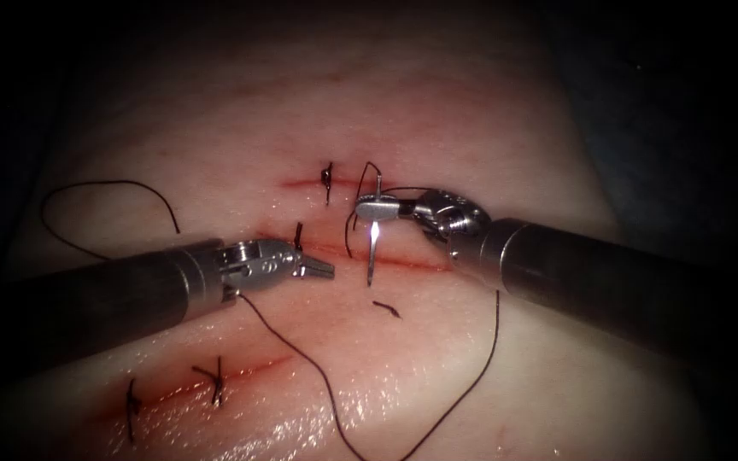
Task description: Wound Closure
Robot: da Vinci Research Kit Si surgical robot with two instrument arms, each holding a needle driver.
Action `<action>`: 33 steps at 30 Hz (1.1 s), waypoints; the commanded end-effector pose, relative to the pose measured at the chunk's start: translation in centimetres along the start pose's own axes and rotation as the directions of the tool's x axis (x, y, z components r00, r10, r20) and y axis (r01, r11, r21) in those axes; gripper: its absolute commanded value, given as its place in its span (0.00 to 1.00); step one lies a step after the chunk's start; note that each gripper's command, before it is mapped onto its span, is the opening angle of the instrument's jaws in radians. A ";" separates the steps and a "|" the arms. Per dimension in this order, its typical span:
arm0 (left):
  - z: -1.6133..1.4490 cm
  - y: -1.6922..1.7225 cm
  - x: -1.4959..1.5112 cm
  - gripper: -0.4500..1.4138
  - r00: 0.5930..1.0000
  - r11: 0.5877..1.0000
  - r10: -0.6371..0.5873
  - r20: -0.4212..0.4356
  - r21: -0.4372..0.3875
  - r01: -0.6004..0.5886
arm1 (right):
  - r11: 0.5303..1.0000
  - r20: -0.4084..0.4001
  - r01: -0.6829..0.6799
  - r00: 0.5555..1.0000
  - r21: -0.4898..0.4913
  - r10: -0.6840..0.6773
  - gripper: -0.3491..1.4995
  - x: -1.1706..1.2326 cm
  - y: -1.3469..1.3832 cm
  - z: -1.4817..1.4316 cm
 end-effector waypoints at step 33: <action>0.75 -0.79 -0.47 0.00 0.965 0.994 -0.028 0.259 -0.096 0.055 | 0.981 -0.042 0.192 0.981 0.023 -0.191 0.00 -0.04 -0.10 0.07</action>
